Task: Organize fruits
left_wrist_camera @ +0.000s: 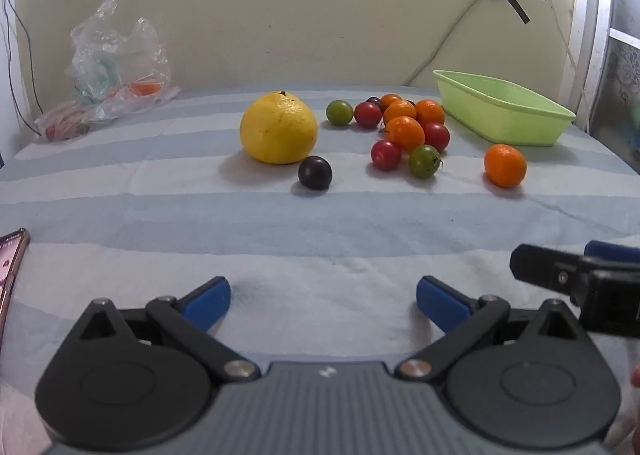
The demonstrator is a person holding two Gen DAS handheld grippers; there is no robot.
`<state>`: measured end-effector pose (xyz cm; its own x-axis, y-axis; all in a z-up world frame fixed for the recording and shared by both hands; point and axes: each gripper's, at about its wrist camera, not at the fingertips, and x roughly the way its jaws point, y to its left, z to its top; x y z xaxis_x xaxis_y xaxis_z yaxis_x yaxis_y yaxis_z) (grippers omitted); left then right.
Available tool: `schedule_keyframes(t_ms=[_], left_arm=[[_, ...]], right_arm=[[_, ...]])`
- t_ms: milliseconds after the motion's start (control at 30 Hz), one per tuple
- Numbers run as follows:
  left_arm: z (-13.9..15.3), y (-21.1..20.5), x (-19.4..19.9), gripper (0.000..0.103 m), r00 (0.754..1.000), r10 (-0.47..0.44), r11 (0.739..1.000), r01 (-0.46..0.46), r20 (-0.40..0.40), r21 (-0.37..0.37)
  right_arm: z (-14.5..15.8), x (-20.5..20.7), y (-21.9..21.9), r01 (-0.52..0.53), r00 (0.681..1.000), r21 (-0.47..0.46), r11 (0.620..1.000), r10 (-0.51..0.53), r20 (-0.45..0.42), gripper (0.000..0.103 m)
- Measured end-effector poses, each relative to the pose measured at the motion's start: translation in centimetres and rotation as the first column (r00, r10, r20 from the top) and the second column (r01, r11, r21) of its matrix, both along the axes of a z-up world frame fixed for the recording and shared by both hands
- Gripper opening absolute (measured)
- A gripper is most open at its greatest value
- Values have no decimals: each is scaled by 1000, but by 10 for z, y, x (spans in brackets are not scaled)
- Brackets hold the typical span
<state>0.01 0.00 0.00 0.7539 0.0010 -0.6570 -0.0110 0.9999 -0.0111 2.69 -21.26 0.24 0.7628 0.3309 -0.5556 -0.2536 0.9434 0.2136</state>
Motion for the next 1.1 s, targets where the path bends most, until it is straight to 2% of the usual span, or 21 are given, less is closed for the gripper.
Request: schedule_keyframes(t_ms=[100, 1100], left_arm=[[-1, -1, 0, 103, 1000, -4, 1000, 4, 1, 10], [-1, -2, 2, 103, 1000, -10, 1000, 10, 5, 16]], right_arm=[[0, 1, 0, 6, 1000, -1, 1000, -6, -3, 99], [-1, 2, -5, 51, 999, 0, 999, -51, 3, 90]])
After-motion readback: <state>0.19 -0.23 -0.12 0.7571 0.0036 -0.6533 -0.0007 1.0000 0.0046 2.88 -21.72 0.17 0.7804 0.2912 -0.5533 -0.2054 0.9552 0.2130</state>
